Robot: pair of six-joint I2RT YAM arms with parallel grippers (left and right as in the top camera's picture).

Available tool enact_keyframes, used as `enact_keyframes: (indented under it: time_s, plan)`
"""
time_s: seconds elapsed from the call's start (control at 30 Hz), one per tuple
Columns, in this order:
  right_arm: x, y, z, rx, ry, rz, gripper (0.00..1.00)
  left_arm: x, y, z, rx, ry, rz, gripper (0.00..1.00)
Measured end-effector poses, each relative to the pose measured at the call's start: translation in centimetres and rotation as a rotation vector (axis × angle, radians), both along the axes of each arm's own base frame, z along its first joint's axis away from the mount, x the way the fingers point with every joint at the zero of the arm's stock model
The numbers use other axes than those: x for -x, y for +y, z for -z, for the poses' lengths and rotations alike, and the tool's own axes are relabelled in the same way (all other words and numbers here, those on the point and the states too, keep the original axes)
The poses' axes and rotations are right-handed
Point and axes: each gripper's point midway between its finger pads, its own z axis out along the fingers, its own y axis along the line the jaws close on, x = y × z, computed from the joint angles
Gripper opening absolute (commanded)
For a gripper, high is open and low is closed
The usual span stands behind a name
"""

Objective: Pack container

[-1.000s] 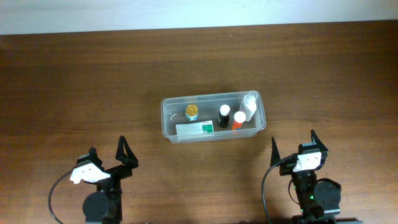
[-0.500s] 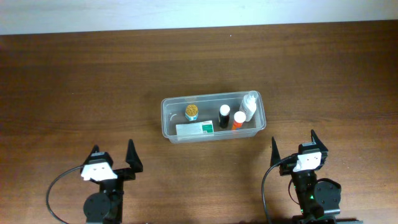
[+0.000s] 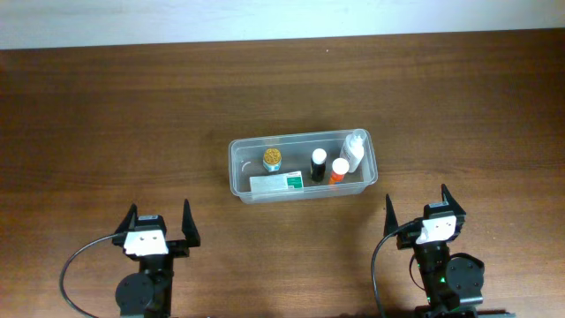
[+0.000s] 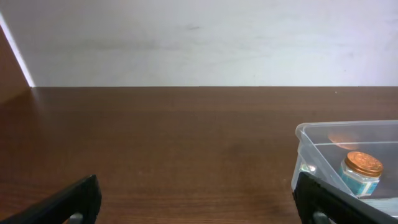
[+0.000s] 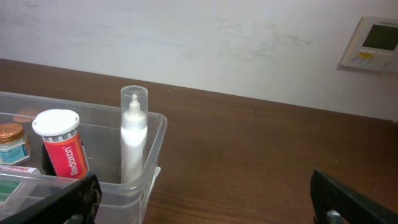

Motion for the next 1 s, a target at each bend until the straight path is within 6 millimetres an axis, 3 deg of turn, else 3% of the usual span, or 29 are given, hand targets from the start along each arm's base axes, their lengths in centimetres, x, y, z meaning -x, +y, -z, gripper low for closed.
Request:
enact_keyframes:
  time_s: [1.0]
  plan:
    - [0.00,0.00,0.00,0.000,0.000,0.000,0.98,0.00,-0.13,0.01,-0.021,0.001,0.009,0.99]
